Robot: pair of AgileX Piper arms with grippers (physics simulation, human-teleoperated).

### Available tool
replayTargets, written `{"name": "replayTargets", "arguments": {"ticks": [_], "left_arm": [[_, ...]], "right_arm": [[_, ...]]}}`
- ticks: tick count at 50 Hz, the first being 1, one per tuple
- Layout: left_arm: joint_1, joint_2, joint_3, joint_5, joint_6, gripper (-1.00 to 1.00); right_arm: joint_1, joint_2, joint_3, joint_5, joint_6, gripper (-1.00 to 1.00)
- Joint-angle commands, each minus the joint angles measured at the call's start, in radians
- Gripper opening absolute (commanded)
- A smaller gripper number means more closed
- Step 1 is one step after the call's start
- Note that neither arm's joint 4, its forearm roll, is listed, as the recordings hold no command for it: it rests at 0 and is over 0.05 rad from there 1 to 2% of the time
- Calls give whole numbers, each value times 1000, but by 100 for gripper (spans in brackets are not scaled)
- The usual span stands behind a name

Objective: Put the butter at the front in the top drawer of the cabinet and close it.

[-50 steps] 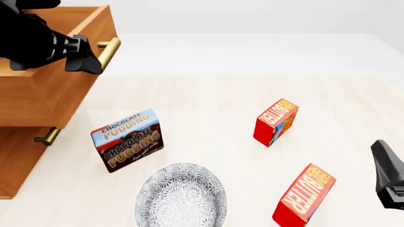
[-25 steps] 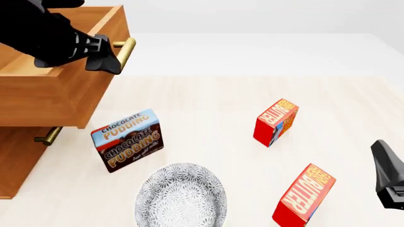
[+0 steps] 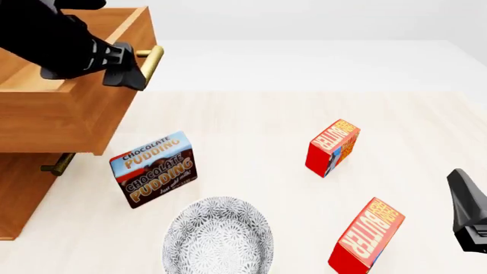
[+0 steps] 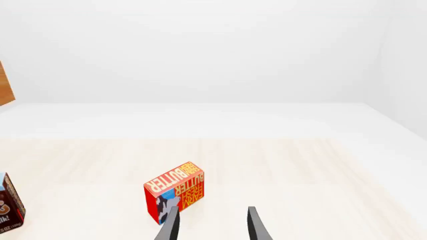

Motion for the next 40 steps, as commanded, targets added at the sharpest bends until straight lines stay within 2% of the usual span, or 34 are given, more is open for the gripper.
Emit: {"name": "replayTargets", "arguments": {"ticks": [1, 10, 27, 35, 36, 40], "left_arm": [[-33, -26, -75, 28, 70, 100], [-15, -49, -142, 92, 111, 100], [-17, -83, -193, 145, 156, 100], [-55, -98, -216, 141, 159, 100], [-90, -109, -229, 125, 162, 100], [-142, -114, -215, 93, 180, 100]], "right_arm": [[0, -1, 1, 0, 0, 100], [0, -1, 1, 0, 0, 100], [0, -1, 1, 0, 0, 100], [0, -1, 1, 0, 0, 100], [0, -1, 1, 0, 0, 100], [0, -1, 1, 0, 0, 100]]}}
